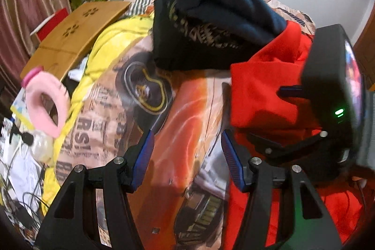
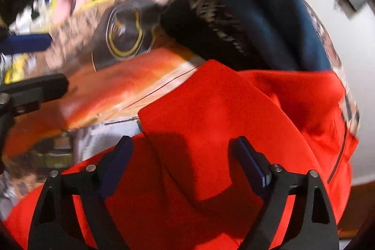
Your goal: Fold large clothes
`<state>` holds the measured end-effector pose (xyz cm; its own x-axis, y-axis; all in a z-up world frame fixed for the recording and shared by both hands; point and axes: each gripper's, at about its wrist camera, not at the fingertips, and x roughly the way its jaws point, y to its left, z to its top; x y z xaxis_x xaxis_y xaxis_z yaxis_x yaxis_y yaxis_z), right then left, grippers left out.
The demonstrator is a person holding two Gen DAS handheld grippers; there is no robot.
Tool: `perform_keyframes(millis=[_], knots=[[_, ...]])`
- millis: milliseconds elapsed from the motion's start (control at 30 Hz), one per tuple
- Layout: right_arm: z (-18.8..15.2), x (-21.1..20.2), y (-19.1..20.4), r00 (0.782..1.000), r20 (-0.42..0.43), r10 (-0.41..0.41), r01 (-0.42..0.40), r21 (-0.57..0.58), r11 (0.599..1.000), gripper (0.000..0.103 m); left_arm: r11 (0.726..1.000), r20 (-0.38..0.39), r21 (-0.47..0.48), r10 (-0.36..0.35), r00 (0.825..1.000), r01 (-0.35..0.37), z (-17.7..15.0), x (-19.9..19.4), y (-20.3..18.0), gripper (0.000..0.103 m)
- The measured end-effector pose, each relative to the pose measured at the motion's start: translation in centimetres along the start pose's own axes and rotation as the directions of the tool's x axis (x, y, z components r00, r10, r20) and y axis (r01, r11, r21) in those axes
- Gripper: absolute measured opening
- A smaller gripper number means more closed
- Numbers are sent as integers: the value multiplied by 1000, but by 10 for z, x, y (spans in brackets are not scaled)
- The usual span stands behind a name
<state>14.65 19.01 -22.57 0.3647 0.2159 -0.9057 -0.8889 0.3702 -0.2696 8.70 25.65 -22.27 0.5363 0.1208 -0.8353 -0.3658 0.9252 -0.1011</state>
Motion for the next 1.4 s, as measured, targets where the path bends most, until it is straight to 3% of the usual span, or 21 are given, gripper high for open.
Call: perform_keyframes(millis=[33, 200, 267, 400, 533, 633, 733, 800, 933, 967, 1033, 1067, 1100, 1267, 1333, 1400], knots=[[1, 5, 4, 1000, -7, -16, 16, -25, 1000, 83, 1000, -5, -4, 1, 1000, -1, -2, 1, 2, 58], [2, 11, 2, 1000, -4, -12, 11, -24, 1000, 28, 1000, -26, -8, 9, 1000, -9, -10, 6, 6, 58], [1, 1, -6, 999, 37, 7, -8, 30, 1000, 14, 1000, -31, -4, 7, 1000, -7, -10, 8, 5, 58], [-8, -38, -34, 986, 158, 53, -81, 179, 980, 6, 1000, -34, 20, 0, 999, 1, -6, 10, -4, 58], [-24, -86, -74, 960, 277, 38, -128, 314, 941, 5, 998, -31, 64, -22, 999, 24, -2, 11, -22, 58], [-43, -125, -114, 929, 370, -21, -149, 423, 894, 5, 991, -39, 122, -43, 998, 48, 0, 13, -42, 58], [-54, -143, -134, 913, 401, -72, -139, 473, 870, 5, 985, -59, 147, -84, 995, 92, -1, 20, -55, 58], [-65, -151, -143, 907, 402, -121, -98, 483, 870, 5, 984, -87, 116, -123, 989, 132, 1, 27, -57, 58], [-86, -149, -146, 918, 351, -184, -15, 495, 869, 8, 960, -133, -78, -278, 951, 270, 8, 47, -46, 58], [-92, -146, -146, 925, 330, -187, -3, 499, 867, 16, 947, -136, -127, -312, 940, 296, 9, 50, -43, 58], [-108, -138, -144, 938, 294, -184, 7, 515, 857, 39, 899, -136, -246, -401, 906, 361, 13, 63, -35, 58], [-117, -138, -144, 941, 284, -185, 9, 525, 851, 56, 881, -135, -281, -428, 894, 379, 14, 68, -34, 58], [-126, -136, -143, 941, 280, -191, 10, 540, 841, 64, 862, -137, -320, -452, 881, 393, 15, 75, -32, 58], [-164, -131, -145, 958, 226, -174, 3, 602, 798, 65, 791, -164, -445, -532, 830, 419, 19, 106, -32, 58], [-177, -129, -145, 963, 208, -170, 1, 629, 777, 65, 800, -159, -454, -506, 848, 392, 21, 110, -32, 52], [-189, -129, -147, 966, 197, -165, -3, 651, 759, 65, 831, -147, -429, -450, 881, 353, 27, 106, -37, 27]])
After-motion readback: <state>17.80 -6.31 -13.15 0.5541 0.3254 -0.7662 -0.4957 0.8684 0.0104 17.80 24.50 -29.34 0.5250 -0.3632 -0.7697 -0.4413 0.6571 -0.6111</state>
